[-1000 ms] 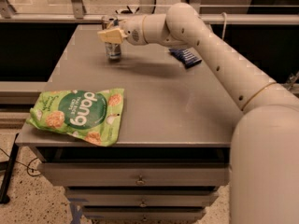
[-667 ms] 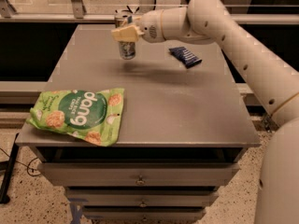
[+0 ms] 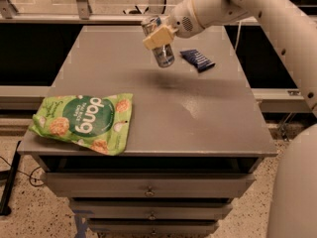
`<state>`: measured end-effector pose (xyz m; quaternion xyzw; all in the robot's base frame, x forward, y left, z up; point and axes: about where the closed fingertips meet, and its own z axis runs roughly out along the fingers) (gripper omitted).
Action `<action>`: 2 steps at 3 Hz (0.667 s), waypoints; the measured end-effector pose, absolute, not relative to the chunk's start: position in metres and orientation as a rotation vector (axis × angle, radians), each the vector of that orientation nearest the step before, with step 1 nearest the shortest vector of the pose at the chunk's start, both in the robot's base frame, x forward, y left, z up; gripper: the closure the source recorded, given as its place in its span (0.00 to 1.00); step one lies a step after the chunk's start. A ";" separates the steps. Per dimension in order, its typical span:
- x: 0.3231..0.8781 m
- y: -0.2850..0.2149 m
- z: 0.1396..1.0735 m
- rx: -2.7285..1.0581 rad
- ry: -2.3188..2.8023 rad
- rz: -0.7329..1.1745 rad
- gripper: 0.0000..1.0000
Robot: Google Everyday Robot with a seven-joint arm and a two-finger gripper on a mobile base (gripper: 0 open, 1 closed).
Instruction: Knock redbull can over
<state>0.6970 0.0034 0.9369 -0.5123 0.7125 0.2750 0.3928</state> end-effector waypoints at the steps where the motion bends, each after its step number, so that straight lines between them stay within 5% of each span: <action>1: 0.695 -0.016 0.904 -1.511 1.962 0.536 1.00; 2: 0.692 -0.022 0.878 -1.699 2.059 0.401 1.00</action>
Offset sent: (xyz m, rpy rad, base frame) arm -0.0062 -0.0439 -0.0751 -0.7301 0.1233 0.1755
